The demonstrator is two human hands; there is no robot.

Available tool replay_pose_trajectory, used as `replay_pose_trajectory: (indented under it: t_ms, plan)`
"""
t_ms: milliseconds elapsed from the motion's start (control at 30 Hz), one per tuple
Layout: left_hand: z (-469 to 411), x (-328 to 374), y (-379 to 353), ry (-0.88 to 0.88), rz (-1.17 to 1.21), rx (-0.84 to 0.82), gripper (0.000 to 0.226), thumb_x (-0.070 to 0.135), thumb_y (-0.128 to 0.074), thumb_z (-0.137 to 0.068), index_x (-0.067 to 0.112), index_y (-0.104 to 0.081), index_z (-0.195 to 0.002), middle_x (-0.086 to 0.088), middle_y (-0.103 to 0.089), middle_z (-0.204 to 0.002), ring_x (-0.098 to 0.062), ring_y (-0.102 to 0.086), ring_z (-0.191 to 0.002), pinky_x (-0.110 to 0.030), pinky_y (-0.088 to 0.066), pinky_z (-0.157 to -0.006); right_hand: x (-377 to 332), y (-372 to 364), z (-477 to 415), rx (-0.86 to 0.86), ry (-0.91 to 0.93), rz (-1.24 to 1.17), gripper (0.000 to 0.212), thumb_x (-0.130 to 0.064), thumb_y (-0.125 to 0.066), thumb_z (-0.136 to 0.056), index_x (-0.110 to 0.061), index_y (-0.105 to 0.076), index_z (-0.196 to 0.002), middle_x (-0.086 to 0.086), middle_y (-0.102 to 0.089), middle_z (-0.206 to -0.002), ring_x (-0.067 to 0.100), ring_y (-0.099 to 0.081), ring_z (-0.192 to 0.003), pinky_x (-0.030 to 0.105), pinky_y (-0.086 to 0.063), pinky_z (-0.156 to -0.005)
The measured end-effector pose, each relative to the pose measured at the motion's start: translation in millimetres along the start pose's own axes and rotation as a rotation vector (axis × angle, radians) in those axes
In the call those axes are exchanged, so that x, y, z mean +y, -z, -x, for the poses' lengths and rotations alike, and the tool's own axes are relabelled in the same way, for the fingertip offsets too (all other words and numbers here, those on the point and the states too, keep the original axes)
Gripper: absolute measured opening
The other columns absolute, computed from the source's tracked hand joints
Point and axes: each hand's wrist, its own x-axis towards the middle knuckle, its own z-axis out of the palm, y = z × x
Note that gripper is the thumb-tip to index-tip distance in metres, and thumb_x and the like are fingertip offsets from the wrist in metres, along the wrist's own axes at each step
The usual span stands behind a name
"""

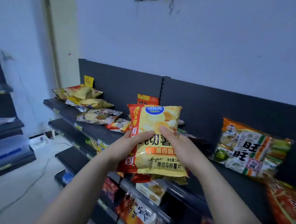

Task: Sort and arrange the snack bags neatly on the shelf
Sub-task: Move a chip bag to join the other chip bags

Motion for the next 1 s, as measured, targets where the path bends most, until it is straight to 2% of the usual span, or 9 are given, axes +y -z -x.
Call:
replay_pose_trajectory:
  t_ms: [133, 300, 400, 500, 567, 733, 800, 867, 1000]
  plan:
    - [15, 0, 79, 0.011, 0.017, 0.093, 0.054, 0.046, -0.071, -0.081, 0.018, -0.058, -0.125, -0.012, -0.073, -0.11, -0.033, -0.07, -0.099, -0.047, -0.054, -0.092, -29, -72, -39, -0.038, -0.007, 0.057, 0.12, -0.104, -0.043, -0.042, -0.028, -0.055, -0.133, -0.003, -0.064, -0.128, 0.022, -0.061, -0.115, 0.047, -0.047, -0.1]
    - [29, 2, 184, 0.043, 0.04, 0.176, 0.043, 0.041, -0.066, -0.085, 0.014, -0.063, -0.118, -0.013, -0.074, -0.106, -0.032, -0.072, -0.093, -0.04, -0.058, -0.081, -68, -172, -88, -0.094, -0.02, 0.064, 0.127, -0.104, -0.043, -0.04, -0.022, -0.052, -0.137, 0.0, -0.058, -0.136, 0.024, -0.057, -0.122, 0.047, -0.045, -0.103]
    - [33, -1, 248, 0.061, 0.032, 0.205, 0.046, 0.043, -0.067, -0.083, 0.014, -0.062, -0.119, -0.013, -0.074, -0.106, -0.031, -0.072, -0.092, -0.039, -0.057, -0.08, -86, -230, -112, -0.134, -0.04, 0.031, 0.113, -0.101, -0.046, -0.047, -0.022, -0.057, -0.127, -0.002, -0.066, -0.123, 0.021, -0.064, -0.108, 0.042, -0.05, -0.094]
    - [31, -4, 302, 0.092, 0.012, 0.216, 0.047, 0.045, -0.068, -0.082, 0.013, -0.063, -0.117, -0.013, -0.074, -0.106, -0.032, -0.071, -0.095, -0.043, -0.056, -0.086, -94, -278, -135, -0.203, -0.09, -0.073, 0.113, -0.099, -0.052, -0.041, -0.024, -0.06, -0.125, -0.002, -0.074, -0.104, 0.018, -0.073, -0.09, 0.042, -0.055, -0.088]
    - [26, -6, 329, 0.109, 0.0, 0.228, 0.047, 0.046, -0.069, -0.081, 0.014, -0.062, -0.115, -0.012, -0.074, -0.105, -0.033, -0.071, -0.096, -0.043, -0.056, -0.088, -98, -300, -150, -0.233, -0.092, -0.08, 0.115, -0.1, -0.052, -0.039, -0.023, -0.06, -0.124, -0.002, -0.075, -0.101, 0.015, -0.074, -0.086, 0.041, -0.056, -0.087]
    - [-3, -3, 381, 0.134, 0.052, 0.226, 0.053, 0.048, -0.069, -0.079, 0.011, -0.064, -0.117, -0.013, -0.074, -0.104, -0.033, -0.072, -0.094, -0.038, -0.058, -0.08, -114, -326, -191, -0.298, -0.056, -0.078, 0.094, -0.094, -0.053, -0.05, -0.027, -0.065, -0.114, -0.004, -0.076, -0.097, 0.015, -0.074, -0.088, 0.043, -0.053, -0.092]
    - [-21, 1, 396, 0.134, 0.087, 0.218, 0.058, 0.049, -0.07, -0.077, 0.01, -0.064, -0.118, -0.014, -0.073, -0.107, -0.034, -0.071, -0.097, -0.04, -0.057, -0.083, -117, -329, -214, -0.283, -0.046, -0.058, 0.086, -0.09, -0.051, -0.058, -0.027, -0.064, -0.116, -0.006, -0.076, -0.095, 0.013, -0.073, -0.087, 0.039, -0.053, -0.088]
    - [-44, 7, 409, 0.117, 0.11, 0.21, 0.061, 0.049, -0.072, -0.074, 0.01, -0.063, -0.12, -0.014, -0.073, -0.109, -0.034, -0.07, -0.099, -0.042, -0.056, -0.086, -122, -329, -240, -0.238, -0.036, -0.043, 0.088, -0.092, -0.049, -0.058, -0.029, -0.063, -0.118, -0.007, -0.075, -0.098, 0.015, -0.072, -0.092, 0.041, -0.052, -0.091]
    - [-99, 34, 430, 0.064, 0.11, 0.188, 0.061, 0.044, -0.073, -0.071, 0.01, -0.062, -0.121, -0.014, -0.073, -0.108, -0.03, -0.072, -0.091, -0.037, -0.058, -0.076, -139, -318, -301, -0.153, 0.007, -0.034, 0.093, -0.095, -0.052, -0.051, -0.032, -0.065, -0.119, -0.008, -0.072, -0.109, 0.019, -0.067, -0.105, 0.047, -0.047, -0.1]
